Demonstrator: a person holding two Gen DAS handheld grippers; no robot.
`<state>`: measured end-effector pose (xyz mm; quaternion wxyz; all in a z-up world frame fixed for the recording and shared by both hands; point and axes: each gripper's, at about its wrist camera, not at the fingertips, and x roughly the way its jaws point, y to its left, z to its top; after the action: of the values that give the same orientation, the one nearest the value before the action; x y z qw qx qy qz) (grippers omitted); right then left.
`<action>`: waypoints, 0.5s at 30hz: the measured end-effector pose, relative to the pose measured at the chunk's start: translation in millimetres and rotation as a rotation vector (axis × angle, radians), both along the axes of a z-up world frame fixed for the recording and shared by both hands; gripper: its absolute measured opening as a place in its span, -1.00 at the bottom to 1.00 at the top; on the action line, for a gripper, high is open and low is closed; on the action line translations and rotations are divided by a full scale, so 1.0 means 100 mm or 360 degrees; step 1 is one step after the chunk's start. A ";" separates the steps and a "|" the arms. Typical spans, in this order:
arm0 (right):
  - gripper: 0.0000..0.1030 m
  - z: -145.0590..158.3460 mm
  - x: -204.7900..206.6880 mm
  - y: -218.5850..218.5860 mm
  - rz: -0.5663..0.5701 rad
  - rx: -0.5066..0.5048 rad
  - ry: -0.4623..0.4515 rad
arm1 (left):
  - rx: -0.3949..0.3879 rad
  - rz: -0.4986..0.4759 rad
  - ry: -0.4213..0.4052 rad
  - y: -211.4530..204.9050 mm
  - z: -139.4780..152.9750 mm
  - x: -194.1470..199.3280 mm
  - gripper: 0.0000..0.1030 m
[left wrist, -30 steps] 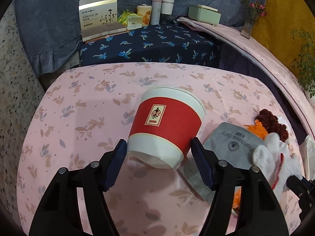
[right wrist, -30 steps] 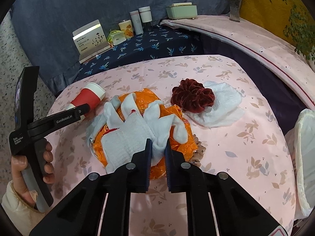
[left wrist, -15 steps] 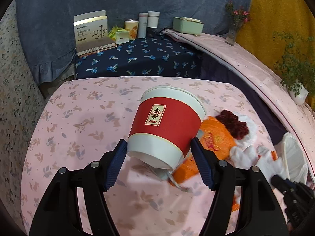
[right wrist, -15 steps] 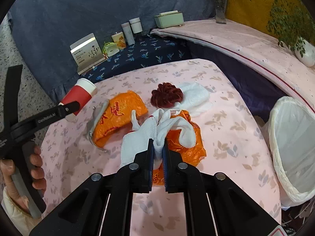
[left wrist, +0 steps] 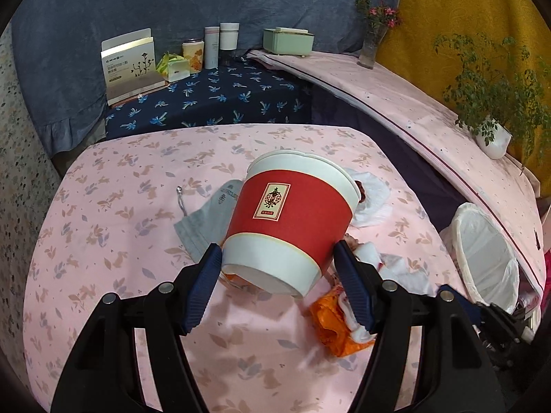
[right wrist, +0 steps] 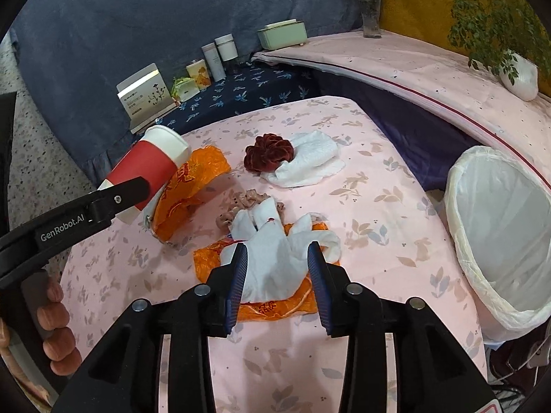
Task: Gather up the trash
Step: 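Grasp the white glove on the orange bag with the right tool while the left tool lifts the cup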
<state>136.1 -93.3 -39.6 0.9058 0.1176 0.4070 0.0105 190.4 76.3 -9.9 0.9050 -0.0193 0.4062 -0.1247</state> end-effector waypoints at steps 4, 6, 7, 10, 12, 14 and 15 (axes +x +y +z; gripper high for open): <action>-0.27 -0.16 0.12 0.16 0.0071 -0.0031 0.0062 | -0.0002 -0.0002 0.0015 -0.03 -0.03 -0.04 0.24; -0.12 -0.25 0.16 0.23 0.0086 -0.0048 0.0093 | 0.0013 0.0000 0.0020 -0.03 -0.06 -0.04 0.24; -0.02 -0.29 0.18 0.26 0.0090 -0.0058 0.0105 | 0.0018 0.0001 0.0023 -0.03 -0.07 -0.04 0.24; 0.05 -0.42 0.21 0.29 0.0087 -0.0096 0.0131 | 0.0023 0.0002 0.0038 -0.03 -0.11 -0.04 0.24; -0.04 -0.47 0.22 0.30 0.0085 -0.0137 0.0142 | 0.0027 0.0004 0.0048 -0.03 -0.14 -0.04 0.25; -0.49 -0.48 0.22 0.31 0.0090 -0.0183 0.0139 | 0.0031 0.0004 0.0053 -0.04 -0.16 -0.04 0.24; -0.64 -0.47 0.23 0.30 0.0096 -0.0206 0.0142 | 0.0035 0.0005 0.0055 -0.04 -0.17 -0.04 0.24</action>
<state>158.8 -62.9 -86.7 0.8917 0.0469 0.4501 0.0062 186.2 72.1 -26.5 0.8982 -0.0122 0.4231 -0.1184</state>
